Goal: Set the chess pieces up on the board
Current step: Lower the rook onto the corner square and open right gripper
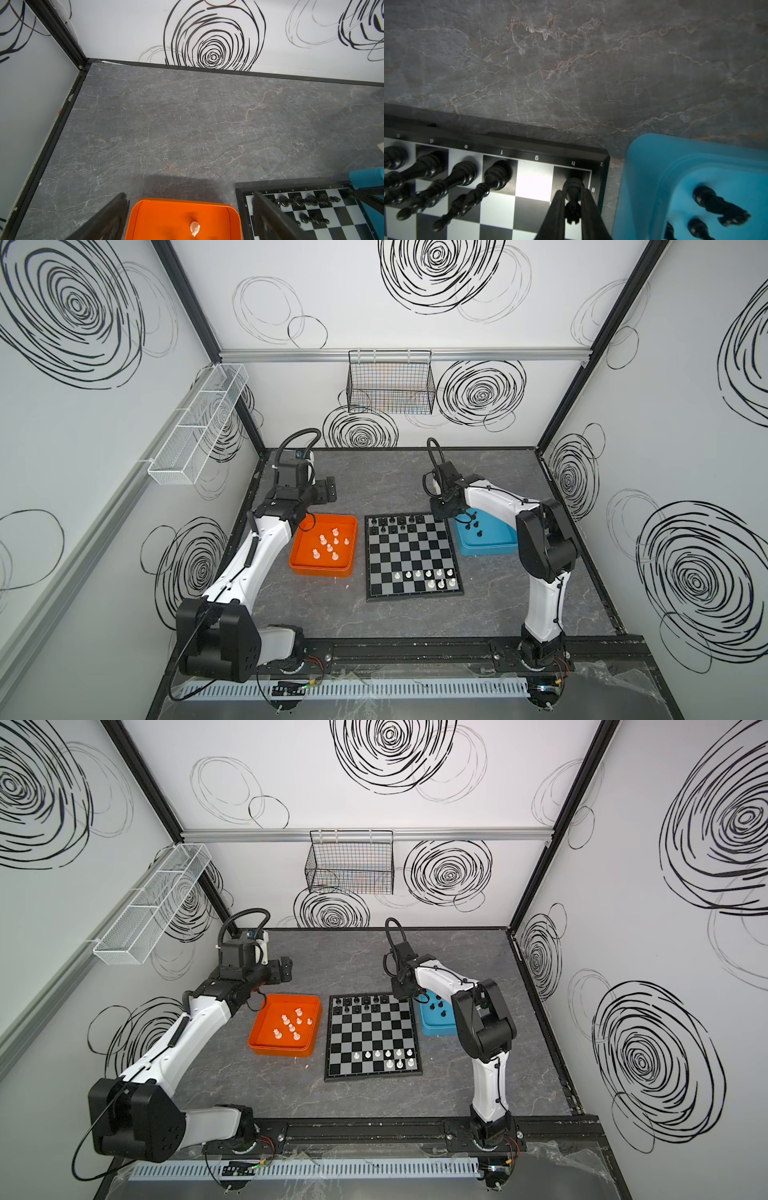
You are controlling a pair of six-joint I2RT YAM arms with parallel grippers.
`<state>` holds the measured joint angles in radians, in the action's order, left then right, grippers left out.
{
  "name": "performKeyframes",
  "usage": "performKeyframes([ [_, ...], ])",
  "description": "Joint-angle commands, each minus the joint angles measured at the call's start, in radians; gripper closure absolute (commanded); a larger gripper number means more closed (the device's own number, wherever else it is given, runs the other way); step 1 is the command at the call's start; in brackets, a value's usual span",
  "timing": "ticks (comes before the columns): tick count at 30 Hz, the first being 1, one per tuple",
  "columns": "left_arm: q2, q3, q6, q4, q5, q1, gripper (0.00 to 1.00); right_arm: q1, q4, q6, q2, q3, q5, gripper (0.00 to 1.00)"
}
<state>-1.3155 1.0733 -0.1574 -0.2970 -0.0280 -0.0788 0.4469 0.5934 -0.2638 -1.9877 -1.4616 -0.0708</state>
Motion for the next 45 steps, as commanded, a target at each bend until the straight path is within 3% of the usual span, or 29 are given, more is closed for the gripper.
performKeyframes([
  [1,-0.003,-0.007,0.0,0.015,-0.013,-0.007,0.04,0.001,-0.002,0.01,-0.017,-0.028,0.011,0.84],
  [33,-0.012,-0.018,-0.005,0.024,-0.009,-0.008,0.04,0.003,-0.01,0.014,-0.023,-0.021,-0.01,0.82],
  [45,-0.009,-0.023,-0.007,0.024,-0.008,-0.009,0.04,0.003,-0.008,0.014,-0.014,-0.017,0.0,0.76],
])
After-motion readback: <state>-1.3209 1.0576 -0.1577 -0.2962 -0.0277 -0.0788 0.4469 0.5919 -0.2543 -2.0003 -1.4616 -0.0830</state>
